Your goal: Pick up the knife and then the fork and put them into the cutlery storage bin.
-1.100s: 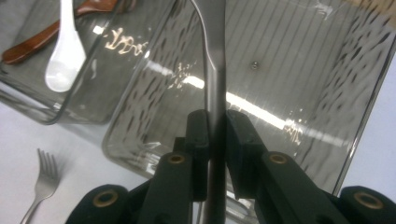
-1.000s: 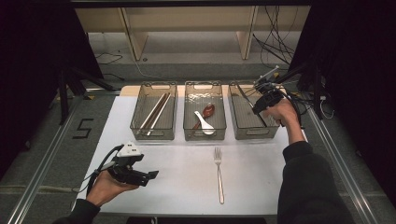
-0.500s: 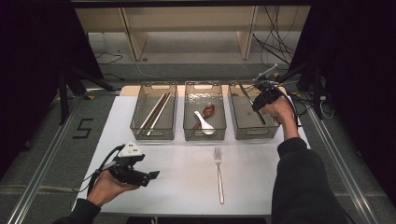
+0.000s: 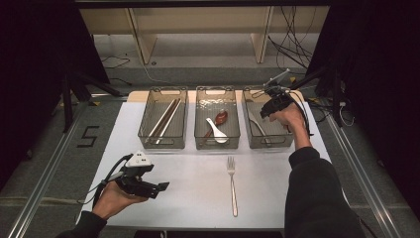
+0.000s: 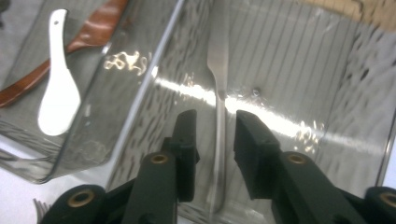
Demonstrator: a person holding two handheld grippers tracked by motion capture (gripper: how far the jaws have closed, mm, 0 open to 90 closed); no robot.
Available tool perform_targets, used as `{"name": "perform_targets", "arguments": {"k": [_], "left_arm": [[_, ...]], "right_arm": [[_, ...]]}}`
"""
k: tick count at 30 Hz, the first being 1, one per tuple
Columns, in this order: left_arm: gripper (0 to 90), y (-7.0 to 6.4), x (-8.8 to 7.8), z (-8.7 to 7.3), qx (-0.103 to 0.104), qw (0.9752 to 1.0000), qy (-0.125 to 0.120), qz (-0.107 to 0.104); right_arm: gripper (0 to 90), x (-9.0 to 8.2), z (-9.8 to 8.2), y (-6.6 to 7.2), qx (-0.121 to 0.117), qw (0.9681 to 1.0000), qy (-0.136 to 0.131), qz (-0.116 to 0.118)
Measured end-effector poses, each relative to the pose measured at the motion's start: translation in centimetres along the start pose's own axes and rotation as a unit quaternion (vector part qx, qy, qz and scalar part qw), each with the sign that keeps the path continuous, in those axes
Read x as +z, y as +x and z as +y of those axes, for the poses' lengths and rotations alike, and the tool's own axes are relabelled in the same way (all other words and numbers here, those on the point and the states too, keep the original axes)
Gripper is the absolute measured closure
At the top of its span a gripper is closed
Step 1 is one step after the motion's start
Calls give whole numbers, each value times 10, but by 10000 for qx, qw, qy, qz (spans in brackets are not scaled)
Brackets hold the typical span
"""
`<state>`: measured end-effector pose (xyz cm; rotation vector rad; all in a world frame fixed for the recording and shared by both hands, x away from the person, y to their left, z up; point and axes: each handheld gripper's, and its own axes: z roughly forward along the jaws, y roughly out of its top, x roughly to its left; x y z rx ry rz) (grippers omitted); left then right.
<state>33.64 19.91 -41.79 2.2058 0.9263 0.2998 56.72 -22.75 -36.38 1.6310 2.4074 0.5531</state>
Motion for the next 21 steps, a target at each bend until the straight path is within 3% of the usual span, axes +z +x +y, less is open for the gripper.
{"name": "perform_targets", "arguments": {"k": [3,9,15,21], "left_arm": [[163,0,0,0,16,10000,-2,4],[163,0,0,0,-21,10000,-14,25],[162,0,0,0,-45,10000,-11,49],[162,1,-1,-1,-46,10000,-9,84]], "right_arm": [[659,-7,-3,1,-59,9999,-95,59],[497,-21,-18,11,-302,9990,-259,195],[382,-32,-44,37,-632,9967,-339,372],[356,-30,-80,72,-1141,9918,-329,465]]}}
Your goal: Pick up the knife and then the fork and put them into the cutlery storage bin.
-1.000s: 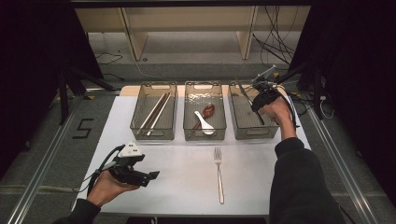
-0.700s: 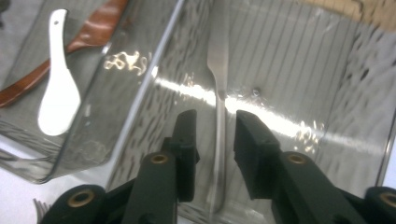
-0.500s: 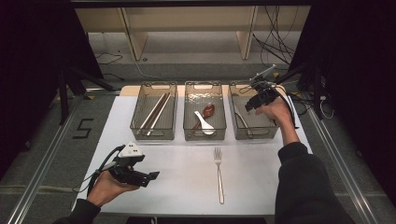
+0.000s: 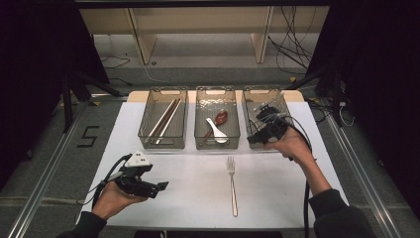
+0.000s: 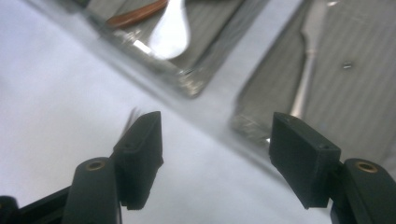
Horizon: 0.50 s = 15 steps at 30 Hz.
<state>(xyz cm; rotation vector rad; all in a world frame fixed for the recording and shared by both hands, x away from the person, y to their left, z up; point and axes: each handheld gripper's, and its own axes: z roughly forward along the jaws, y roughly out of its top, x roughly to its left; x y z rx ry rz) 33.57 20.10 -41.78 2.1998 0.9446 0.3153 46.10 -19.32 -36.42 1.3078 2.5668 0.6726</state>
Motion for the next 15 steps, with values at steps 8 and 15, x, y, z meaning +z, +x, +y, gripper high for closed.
{"name": "perform_targets", "arguments": {"k": [8,15], "left_arm": [[162,0,0,-2,16,10000,-4,10],[162,0,-1,-2,-16,10000,-31,16]], "right_arm": [[345,20,-31,39,-302,9989,183,313],[388,31,-43,61,-561,9967,279,508]]}}
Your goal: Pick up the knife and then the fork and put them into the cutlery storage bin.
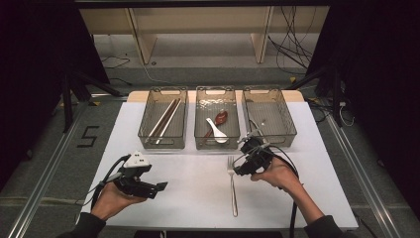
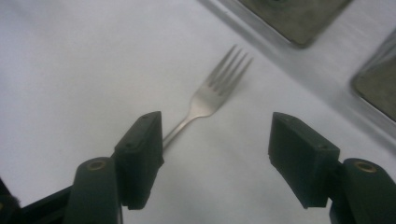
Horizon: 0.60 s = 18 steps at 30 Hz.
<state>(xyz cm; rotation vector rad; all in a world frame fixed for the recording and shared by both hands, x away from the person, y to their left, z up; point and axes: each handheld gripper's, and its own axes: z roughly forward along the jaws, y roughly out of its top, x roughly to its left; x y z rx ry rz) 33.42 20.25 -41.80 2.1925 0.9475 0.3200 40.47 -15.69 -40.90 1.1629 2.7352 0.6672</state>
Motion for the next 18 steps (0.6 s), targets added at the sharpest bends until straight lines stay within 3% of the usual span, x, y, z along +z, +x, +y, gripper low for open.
{"name": "perform_targets", "arguments": {"k": [13,18], "left_arm": [[161,0,0,0,17,10000,-31,2],[161,-1,-1,0,25,10000,-35,10]], "right_arm": [[615,12,-16,32,-492,9983,98,309],[706,19,-21,42,-751,9961,223,396]]}}
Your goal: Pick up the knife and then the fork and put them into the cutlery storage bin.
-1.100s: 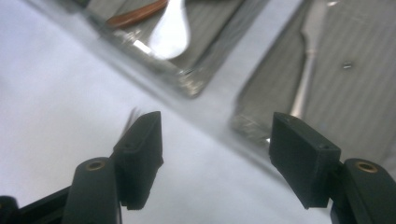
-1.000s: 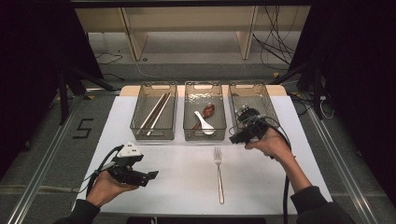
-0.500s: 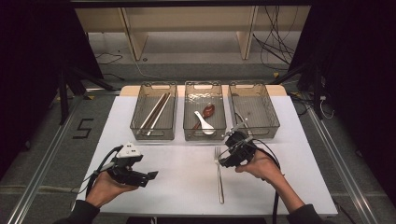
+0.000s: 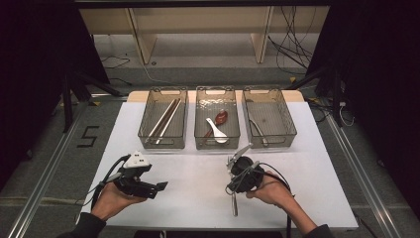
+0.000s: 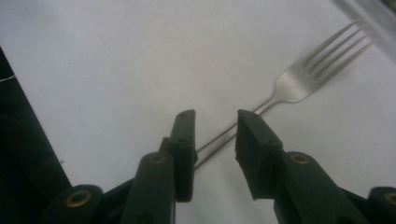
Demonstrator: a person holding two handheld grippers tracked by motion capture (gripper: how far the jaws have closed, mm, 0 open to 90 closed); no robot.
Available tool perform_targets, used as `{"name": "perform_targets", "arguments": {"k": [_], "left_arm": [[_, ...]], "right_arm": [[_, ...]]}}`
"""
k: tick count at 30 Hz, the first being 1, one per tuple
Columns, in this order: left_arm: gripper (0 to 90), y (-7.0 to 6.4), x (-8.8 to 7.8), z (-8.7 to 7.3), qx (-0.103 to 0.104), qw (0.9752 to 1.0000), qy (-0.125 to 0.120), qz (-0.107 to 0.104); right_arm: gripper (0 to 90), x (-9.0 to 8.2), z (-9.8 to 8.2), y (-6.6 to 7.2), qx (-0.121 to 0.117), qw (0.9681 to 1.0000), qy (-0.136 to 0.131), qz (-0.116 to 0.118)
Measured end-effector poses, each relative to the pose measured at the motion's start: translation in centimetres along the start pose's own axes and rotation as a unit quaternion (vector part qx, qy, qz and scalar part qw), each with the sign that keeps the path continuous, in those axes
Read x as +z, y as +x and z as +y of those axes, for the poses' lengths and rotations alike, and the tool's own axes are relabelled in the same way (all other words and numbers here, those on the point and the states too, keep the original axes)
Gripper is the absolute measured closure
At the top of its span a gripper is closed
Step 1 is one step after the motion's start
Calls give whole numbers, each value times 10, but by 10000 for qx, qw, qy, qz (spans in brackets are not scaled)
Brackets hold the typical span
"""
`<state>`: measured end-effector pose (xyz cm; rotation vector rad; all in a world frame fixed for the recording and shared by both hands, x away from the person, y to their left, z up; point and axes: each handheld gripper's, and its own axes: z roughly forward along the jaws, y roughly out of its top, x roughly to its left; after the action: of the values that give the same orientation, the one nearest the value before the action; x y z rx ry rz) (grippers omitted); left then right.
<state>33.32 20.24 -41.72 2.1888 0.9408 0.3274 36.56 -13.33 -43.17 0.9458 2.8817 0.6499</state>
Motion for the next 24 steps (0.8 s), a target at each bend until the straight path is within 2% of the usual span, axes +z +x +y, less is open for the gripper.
{"name": "perform_targets", "arguments": {"k": [12,19,24], "left_arm": [[161,-1,-1,0,3,10000,-19,-3],[161,-1,0,-1,18,10000,9,-9],[161,-1,0,-1,37,10000,16,-17]], "right_arm": [[887,14,1,17,-360,9988,247,226],[900,26,-1,25,-545,9969,487,284],[900,32,-2,27,-592,9958,639,298]]}}
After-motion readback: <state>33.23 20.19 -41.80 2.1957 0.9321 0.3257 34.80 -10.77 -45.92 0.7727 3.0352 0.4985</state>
